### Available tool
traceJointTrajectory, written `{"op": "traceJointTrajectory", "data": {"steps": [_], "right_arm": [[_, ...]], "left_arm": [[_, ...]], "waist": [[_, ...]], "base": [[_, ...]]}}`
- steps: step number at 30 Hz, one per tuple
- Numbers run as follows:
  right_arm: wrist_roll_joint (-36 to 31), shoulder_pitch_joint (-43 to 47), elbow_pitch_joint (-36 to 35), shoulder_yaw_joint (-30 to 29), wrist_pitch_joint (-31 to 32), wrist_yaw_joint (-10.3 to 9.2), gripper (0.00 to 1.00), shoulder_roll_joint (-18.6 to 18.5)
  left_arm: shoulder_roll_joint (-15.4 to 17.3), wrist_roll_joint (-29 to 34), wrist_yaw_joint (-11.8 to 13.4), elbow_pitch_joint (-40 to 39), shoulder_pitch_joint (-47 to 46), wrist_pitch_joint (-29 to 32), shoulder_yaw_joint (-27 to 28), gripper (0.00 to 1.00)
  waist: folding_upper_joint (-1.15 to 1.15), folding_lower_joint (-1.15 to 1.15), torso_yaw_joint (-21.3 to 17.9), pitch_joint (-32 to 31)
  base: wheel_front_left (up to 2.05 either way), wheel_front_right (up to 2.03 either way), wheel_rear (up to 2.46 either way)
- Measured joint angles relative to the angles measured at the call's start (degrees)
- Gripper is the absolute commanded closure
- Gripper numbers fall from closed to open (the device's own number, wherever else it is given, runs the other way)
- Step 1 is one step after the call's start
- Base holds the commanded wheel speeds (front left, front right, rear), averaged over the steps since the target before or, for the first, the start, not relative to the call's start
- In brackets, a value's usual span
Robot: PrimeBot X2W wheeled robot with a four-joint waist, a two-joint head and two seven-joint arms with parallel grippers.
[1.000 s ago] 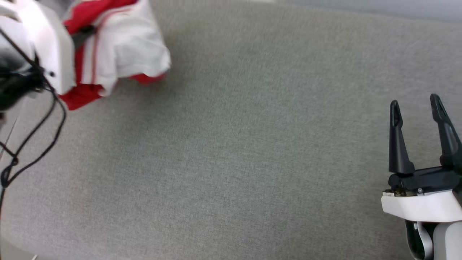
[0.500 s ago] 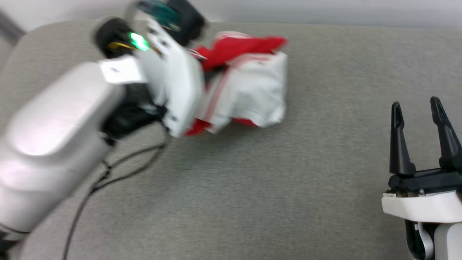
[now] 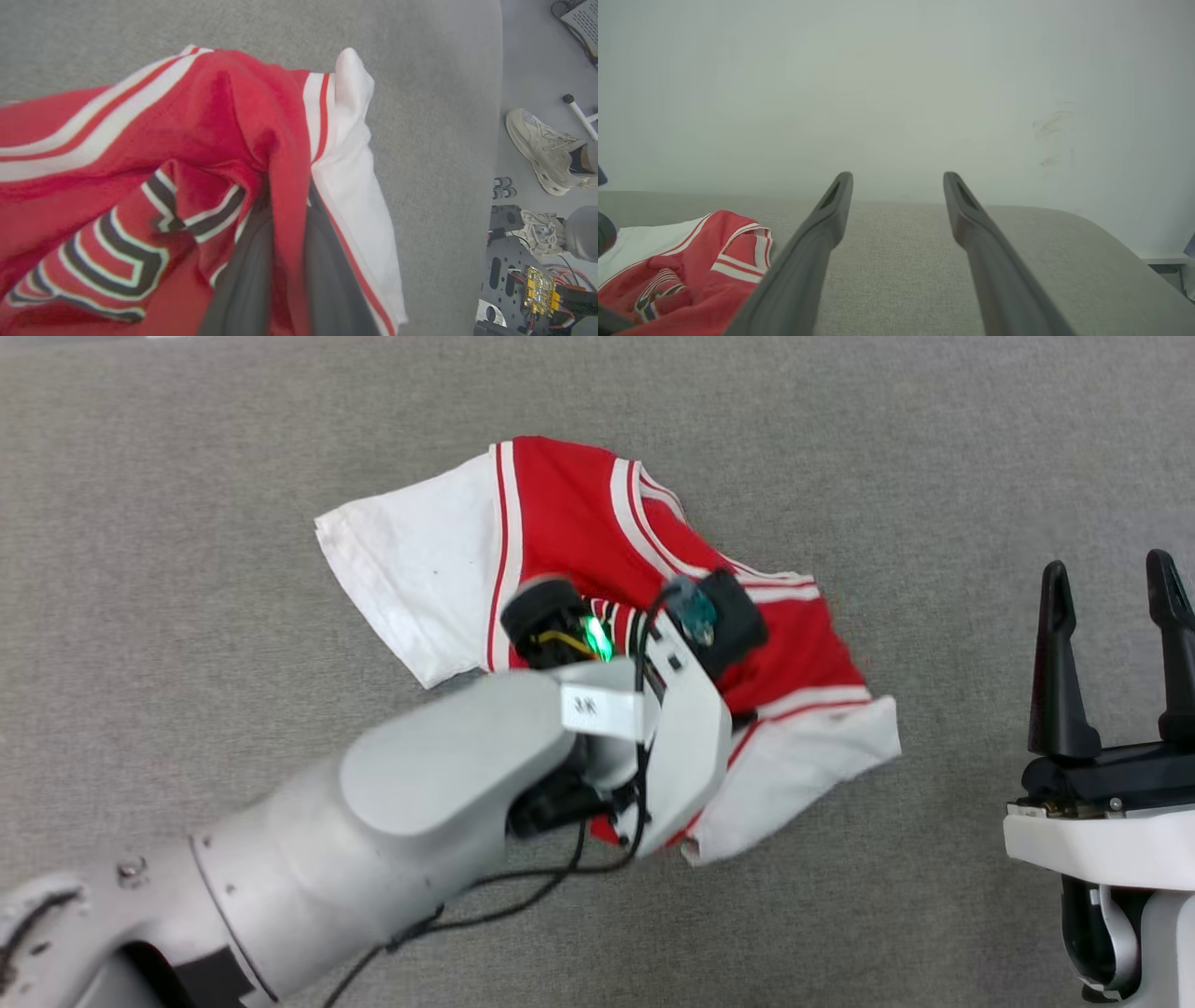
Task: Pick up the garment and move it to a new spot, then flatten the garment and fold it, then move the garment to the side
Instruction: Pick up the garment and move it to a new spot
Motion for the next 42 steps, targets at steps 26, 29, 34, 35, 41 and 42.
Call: {"op": "traceJointTrajectory", "data": {"steps": [26, 29, 34, 35, 41, 42], "right_arm": [[-0.99, 4.49, 2.18, -0.89, 0.00, 0.00, 0.00, 0.02], [-0.80, 5.63, 2.40, -0.96, 0.00, 0.00, 0.00, 0.02], [-0.64, 6.89, 2.70, -1.02, 0.00, 0.00, 0.00, 0.02], [-0.64, 7.22, 2.72, -1.03, 0.00, 0.00, 0.00, 0.02], [-0.60, 8.88, 3.09, -1.25, 0.00, 0.00, 0.00, 0.02], [-0.56, 9.11, 3.15, -1.29, 0.00, 0.00, 0.00, 0.02]], "left_arm": [[0.15, 13.23, 8.88, 5.54, 8.14, -35.63, 9.87, 0.00], [1.34, 16.02, 13.89, 6.50, 11.14, -38.41, 11.56, 0.00], [3.23, 19.17, 21.12, 5.87, 18.70, -39.27, 16.11, 0.00], [3.36, 20.23, 22.41, 4.67, 20.29, -39.27, 17.77, 0.00], [3.47, 27.54, 27.18, -2.83, 32.88, -39.43, 29.94, 0.00], [3.35, 28.94, 27.53, -3.70, 34.99, -39.43, 31.83, 0.00]], "waist": [[0.00, 0.00, 4.53, -9.76], [0.00, 0.00, 5.41, -11.62], [0.00, 0.00, 6.61, -14.09], [0.00, 0.00, 6.80, -14.49], [0.00, 0.00, 7.65, -16.60], [0.00, 0.00, 7.77, -16.93]], "base": [[0.00, 0.00, 0.00], [0.00, 0.00, 0.00], [0.00, 0.00, 0.00], [0.00, 0.00, 0.00], [0.00, 0.00, 0.00], [0.00, 0.00, 0.00]]}}
